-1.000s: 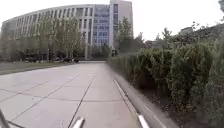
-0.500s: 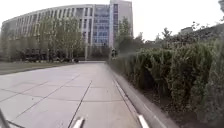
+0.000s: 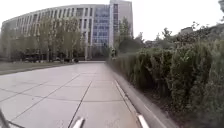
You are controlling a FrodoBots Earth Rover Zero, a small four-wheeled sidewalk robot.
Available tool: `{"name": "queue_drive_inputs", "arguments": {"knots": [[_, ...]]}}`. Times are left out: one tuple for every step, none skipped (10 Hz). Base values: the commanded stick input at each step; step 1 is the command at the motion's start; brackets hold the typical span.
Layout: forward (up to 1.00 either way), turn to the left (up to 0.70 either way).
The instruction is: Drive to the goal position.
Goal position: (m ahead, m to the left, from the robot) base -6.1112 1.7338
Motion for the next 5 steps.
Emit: {"name": "queue_drive_inputs", "arguments": {"knots": [[0.02, 0.00], [0.04, 0.00], [0.03, 0.00], [0.02, 0.00], [0.04, 0.00]]}}
